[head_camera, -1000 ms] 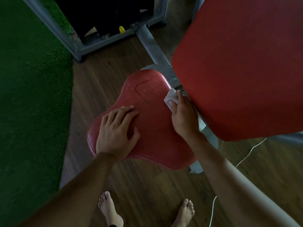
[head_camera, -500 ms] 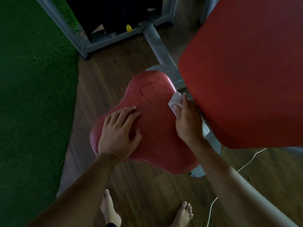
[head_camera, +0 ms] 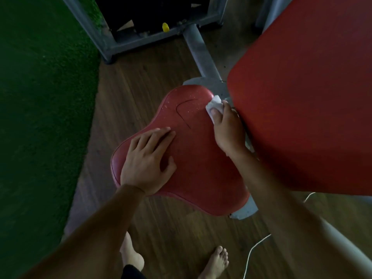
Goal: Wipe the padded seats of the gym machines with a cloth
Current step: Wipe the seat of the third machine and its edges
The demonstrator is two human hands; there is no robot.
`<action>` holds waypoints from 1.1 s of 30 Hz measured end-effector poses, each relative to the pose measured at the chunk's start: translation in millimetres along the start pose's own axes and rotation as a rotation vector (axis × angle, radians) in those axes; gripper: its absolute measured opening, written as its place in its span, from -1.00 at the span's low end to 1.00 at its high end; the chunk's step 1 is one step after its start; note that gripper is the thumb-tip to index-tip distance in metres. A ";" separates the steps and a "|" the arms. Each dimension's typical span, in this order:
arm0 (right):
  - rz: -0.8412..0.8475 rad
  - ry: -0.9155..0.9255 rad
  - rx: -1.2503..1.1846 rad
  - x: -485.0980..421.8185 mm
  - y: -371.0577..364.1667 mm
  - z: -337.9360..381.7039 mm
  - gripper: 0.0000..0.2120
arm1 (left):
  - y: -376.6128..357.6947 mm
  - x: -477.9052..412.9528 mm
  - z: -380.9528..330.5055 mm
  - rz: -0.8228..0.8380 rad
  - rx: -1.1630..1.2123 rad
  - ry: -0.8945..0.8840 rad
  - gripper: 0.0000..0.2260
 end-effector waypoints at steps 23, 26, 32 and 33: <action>-0.012 -0.004 0.047 -58.2 -1.1 42.2 -0.61 | -1.0 -1.8 0.2 -0.014 -0.012 -0.035 -0.51; -0.051 0.041 0.057 -44.4 -1.4 31.5 -0.55 | -1.7 -1.0 0.1 -0.009 -0.005 -0.029 -0.51; -0.157 0.110 0.211 10.7 -8.8 6.5 -0.46 | 0.7 1.3 0.3 -0.005 0.032 -0.030 -0.52; -0.179 0.149 0.210 19.5 -10.2 3.1 -0.46 | 1.3 1.8 0.7 -0.013 0.062 -0.036 -0.53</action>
Point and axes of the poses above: each hand's wrist, its own x-axis away from the middle knuckle, its own y-axis out of the back of the hand, z = x × y, the point moved 2 cm from there along -x, towards the middle knuckle, and after that the axes turned 10 degrees about x, right-handed, at the moved point
